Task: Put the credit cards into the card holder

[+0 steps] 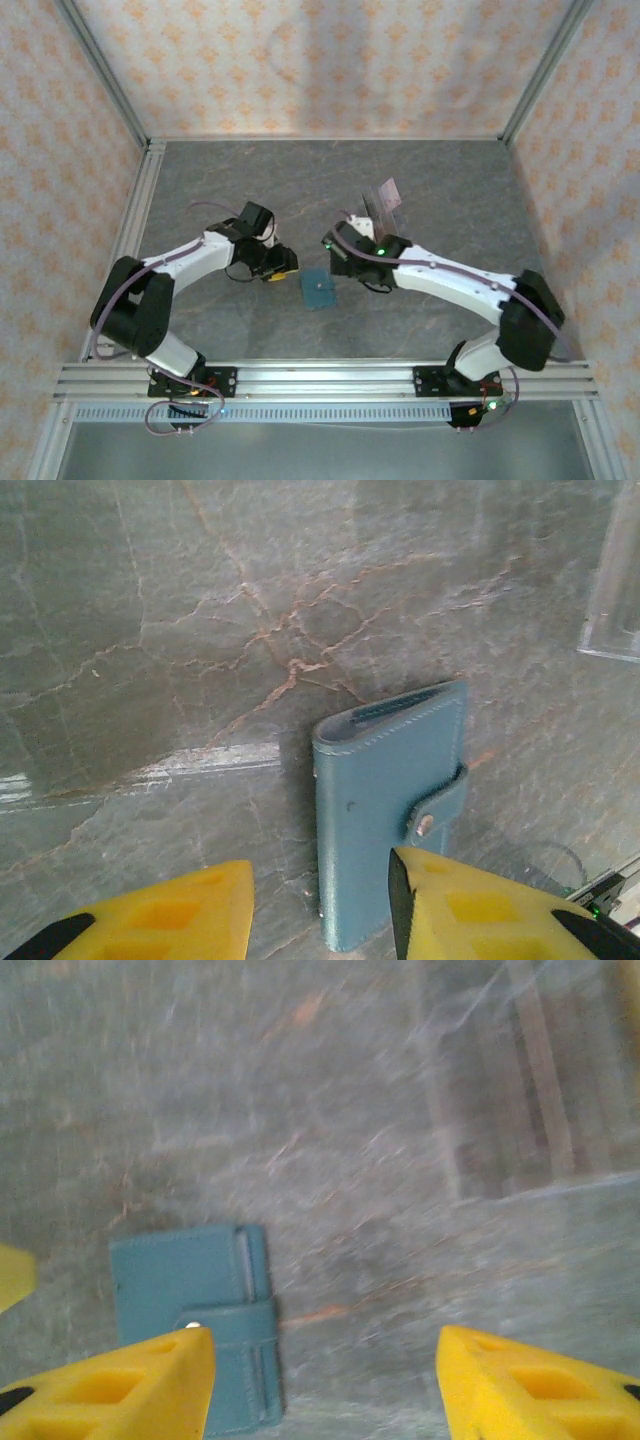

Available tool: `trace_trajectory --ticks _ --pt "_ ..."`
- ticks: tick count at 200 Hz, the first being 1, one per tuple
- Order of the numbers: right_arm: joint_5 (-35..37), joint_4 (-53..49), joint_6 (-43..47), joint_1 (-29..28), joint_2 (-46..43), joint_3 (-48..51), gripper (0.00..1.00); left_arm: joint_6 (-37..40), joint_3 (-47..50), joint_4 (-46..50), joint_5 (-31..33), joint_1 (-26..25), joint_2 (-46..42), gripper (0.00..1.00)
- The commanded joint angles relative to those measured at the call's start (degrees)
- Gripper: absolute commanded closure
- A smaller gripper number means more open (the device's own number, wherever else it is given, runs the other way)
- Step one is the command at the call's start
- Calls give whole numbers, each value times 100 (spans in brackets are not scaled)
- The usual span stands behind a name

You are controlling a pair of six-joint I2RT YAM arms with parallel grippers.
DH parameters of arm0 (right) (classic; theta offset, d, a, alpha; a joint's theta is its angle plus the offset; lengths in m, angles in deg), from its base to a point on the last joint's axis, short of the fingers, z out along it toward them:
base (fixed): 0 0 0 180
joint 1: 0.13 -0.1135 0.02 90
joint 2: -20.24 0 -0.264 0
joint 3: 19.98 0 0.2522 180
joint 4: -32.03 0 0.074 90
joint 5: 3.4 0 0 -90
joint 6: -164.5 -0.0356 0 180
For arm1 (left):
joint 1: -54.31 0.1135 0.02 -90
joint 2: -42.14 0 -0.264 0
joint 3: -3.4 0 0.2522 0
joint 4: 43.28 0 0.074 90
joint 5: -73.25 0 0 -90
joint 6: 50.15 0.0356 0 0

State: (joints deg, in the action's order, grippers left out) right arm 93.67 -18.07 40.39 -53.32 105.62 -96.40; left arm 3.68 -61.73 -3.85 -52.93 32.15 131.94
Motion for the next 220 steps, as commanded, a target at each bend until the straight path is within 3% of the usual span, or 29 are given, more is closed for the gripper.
trace_trajectory --ticks 1,65,220 --pt "-575 410 -108 -59 307 -150 41 -94 -181 -171 -213 -26 260 60" --pt "-1363 751 115 -85 1138 -351 47 17 -235 -464 -338 -26 878 61" --pt "-1163 654 378 -300 2250 -704 52 145 -334 -247 125 -184 1279 67"
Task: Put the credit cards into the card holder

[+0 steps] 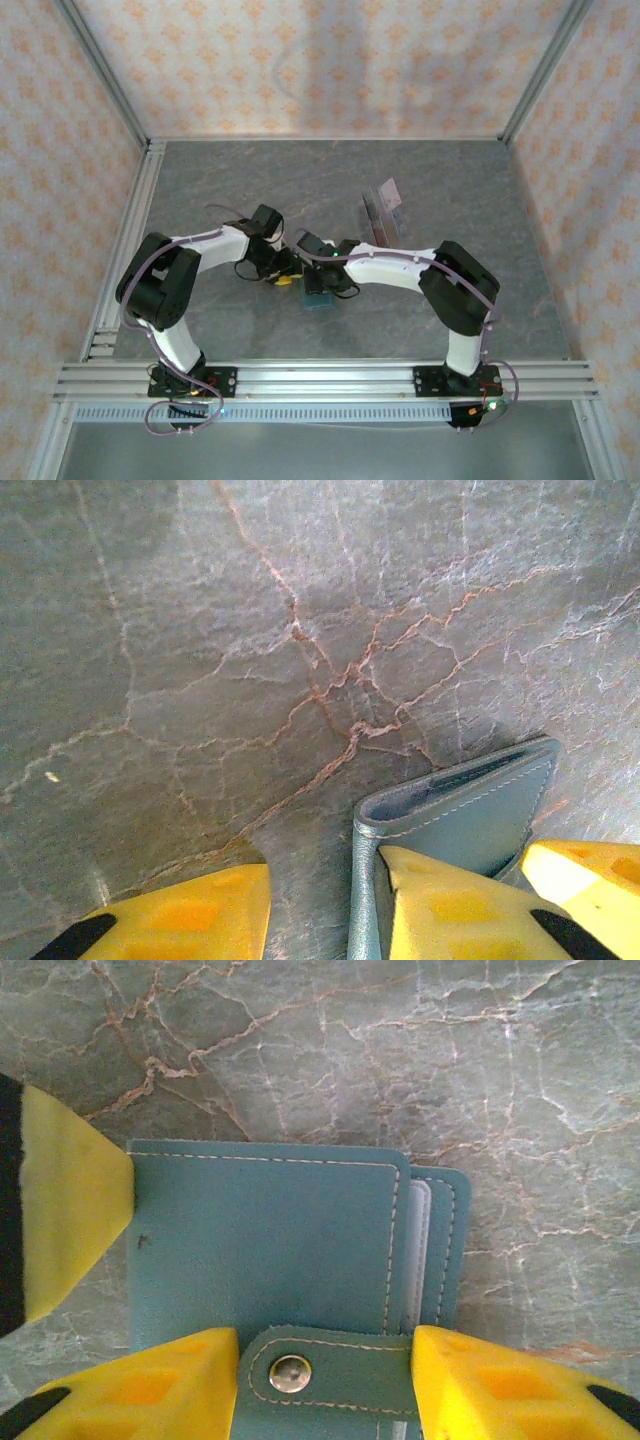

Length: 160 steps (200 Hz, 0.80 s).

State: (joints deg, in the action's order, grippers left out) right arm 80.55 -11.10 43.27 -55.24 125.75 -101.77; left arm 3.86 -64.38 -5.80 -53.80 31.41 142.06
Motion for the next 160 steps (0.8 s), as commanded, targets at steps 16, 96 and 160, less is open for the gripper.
trace_trajectory --ticks 16,96,160 --pt "347 -98 72 -170 310 -154 53 131 -65 -57 237 -119 274 66" --pt "832 -438 281 -309 213 -296 84 290 -91 204 567 -171 399 69" --pt "524 -655 319 -311 -17 -294 100 386 -134 390 878 -203 535 71"
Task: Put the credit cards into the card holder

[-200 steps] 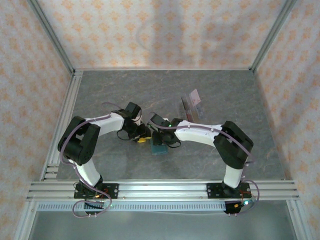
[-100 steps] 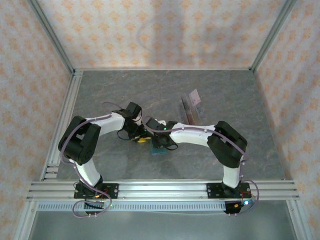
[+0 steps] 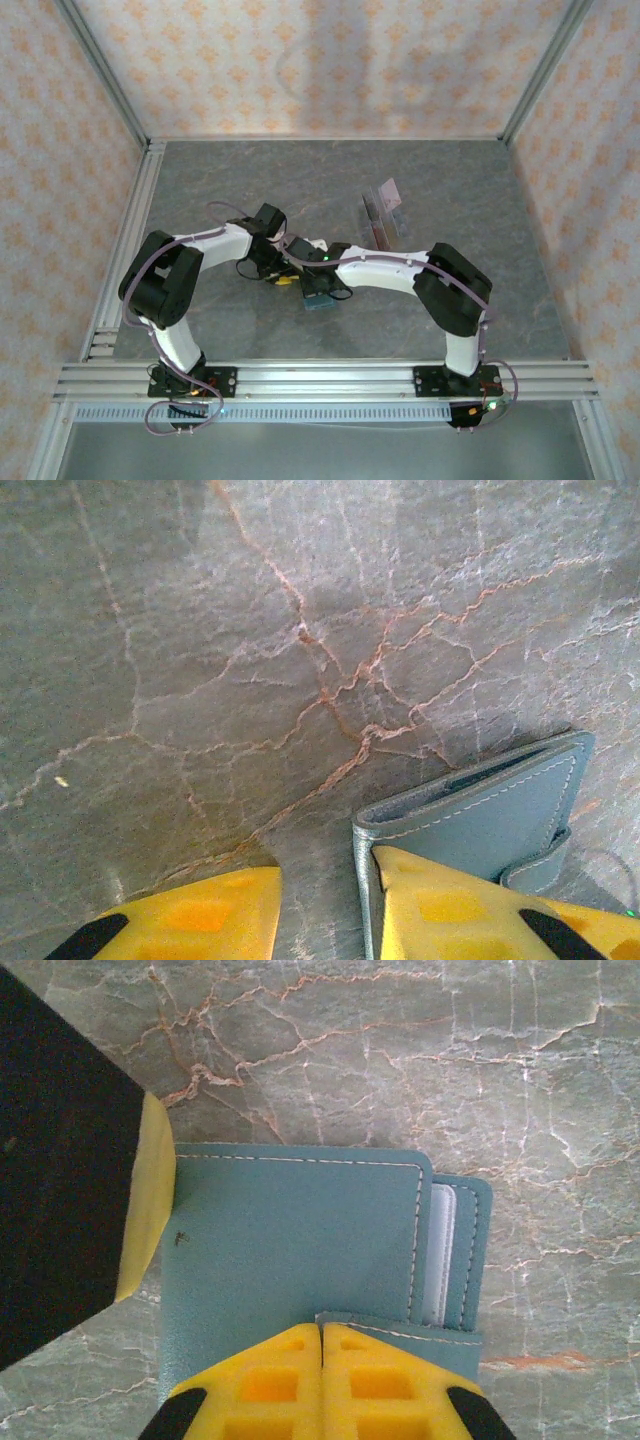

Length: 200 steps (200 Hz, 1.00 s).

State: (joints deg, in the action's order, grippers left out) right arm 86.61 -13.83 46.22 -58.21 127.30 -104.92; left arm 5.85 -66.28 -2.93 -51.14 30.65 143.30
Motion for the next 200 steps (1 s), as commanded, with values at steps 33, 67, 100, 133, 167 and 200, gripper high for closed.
trace_trajectory --ticks 33,67,100,133,167,200 --pt "-545 -17 -217 109 -695 446 100 253 29 238 814 -182 456 72" --pt "-974 598 -585 452 -1268 1194 100 306 -20 329 948 -248 583 73" --pt "-1055 832 -764 673 -1677 1720 100 297 -38 333 947 -288 615 73" --pt "-1082 911 -829 676 -1649 1804 100 202 -107 364 653 -353 83 71" --pt "-1266 1242 -991 728 -1502 1938 100 -282 -343 93 -136 -545 -328 79" --pt "-1330 1369 -1061 779 -1504 2088 100 -855 -624 -231 -318 -812 -168 93"
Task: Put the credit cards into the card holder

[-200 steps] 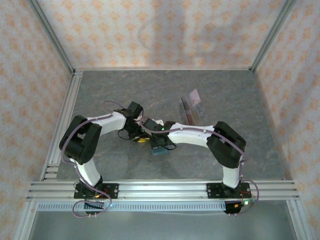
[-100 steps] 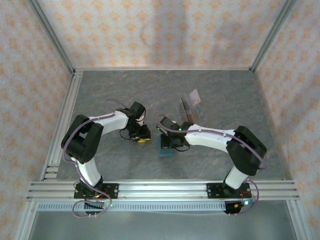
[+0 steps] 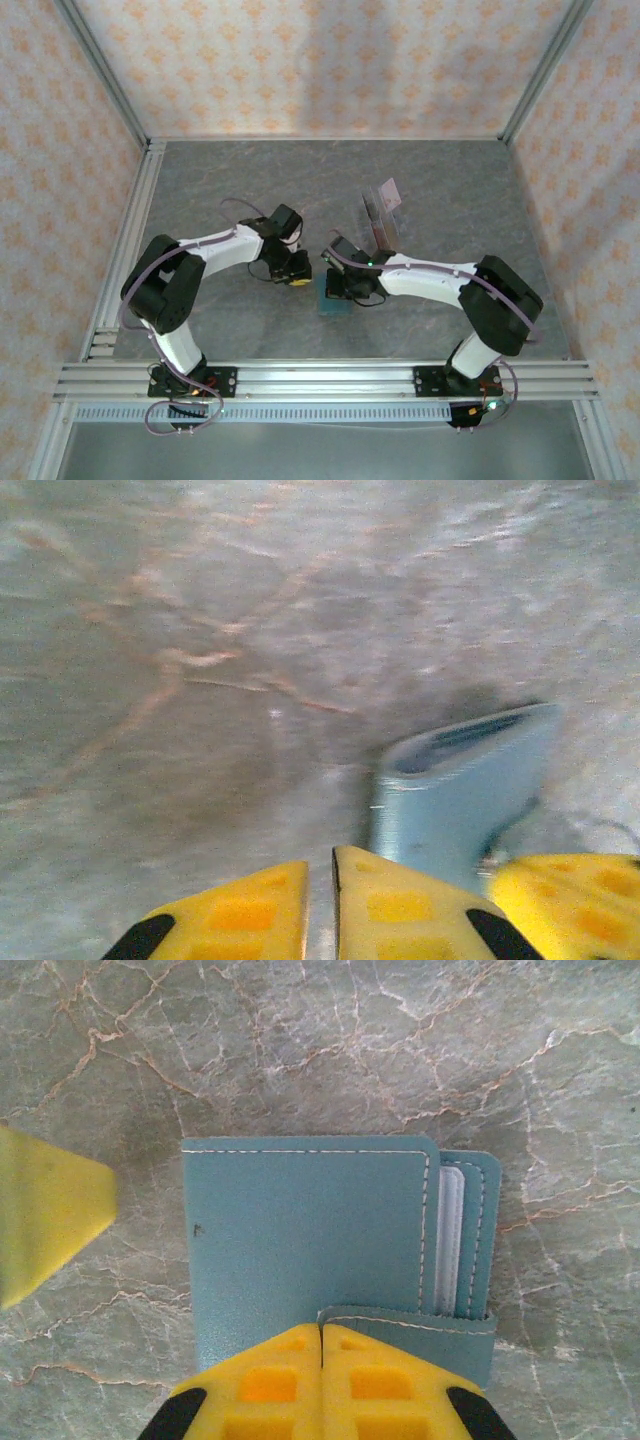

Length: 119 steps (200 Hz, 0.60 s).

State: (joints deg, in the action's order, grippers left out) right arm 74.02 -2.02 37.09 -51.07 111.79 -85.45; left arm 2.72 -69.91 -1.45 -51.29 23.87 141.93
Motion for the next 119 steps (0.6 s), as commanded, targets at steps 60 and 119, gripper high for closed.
trace_trajectory --ticks 60,119 --pt "-87 241 -185 98 -16 306 100 -946 -260 -732 -330 -256 210 100" --pt "-96 173 -147 154 -126 354 100 -1041 41 -1080 -365 -351 621 100"
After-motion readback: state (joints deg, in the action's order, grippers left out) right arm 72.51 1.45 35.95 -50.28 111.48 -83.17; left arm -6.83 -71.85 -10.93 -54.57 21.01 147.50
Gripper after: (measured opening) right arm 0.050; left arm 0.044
